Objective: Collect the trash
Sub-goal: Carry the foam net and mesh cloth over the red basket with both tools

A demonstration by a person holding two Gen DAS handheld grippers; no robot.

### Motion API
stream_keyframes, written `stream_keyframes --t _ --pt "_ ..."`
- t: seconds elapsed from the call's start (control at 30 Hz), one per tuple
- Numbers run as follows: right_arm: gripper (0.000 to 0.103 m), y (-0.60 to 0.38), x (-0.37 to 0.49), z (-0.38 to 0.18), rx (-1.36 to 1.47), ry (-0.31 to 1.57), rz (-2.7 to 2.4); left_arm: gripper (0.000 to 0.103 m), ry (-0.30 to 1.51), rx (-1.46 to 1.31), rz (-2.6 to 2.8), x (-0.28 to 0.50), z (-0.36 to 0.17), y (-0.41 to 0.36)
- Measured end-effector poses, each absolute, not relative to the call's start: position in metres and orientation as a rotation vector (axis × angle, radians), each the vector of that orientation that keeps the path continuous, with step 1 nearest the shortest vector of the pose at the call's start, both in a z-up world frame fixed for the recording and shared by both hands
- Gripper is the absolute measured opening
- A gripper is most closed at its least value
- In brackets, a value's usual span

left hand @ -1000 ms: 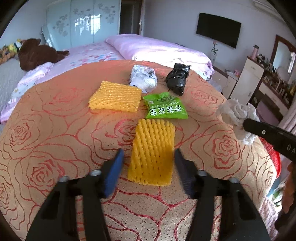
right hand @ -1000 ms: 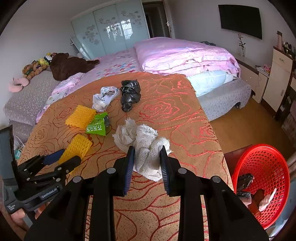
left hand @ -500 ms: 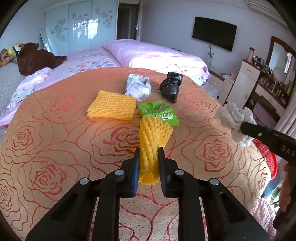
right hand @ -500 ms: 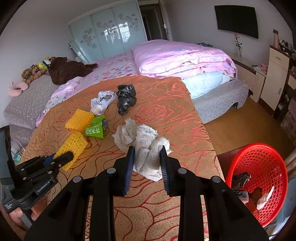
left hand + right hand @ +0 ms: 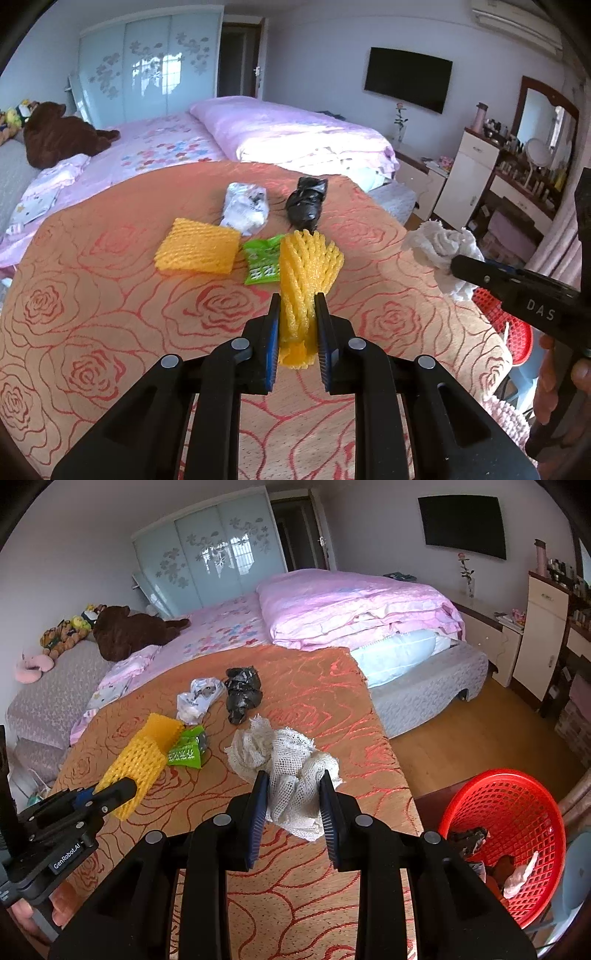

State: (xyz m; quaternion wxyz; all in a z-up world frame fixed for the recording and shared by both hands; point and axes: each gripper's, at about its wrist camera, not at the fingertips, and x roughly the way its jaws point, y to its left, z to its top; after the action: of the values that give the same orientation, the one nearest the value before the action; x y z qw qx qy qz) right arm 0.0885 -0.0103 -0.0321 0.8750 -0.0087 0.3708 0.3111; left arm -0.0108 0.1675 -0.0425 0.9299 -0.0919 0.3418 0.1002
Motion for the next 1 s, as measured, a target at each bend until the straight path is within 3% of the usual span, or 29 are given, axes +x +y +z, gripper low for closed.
stream_keyframes --t 1.0 --pt "0.027 -0.087 0.101 0.006 -0.039 0.697 0.473 0.017 0.665 -0.115 0.066 0.041 -0.013 0.104"
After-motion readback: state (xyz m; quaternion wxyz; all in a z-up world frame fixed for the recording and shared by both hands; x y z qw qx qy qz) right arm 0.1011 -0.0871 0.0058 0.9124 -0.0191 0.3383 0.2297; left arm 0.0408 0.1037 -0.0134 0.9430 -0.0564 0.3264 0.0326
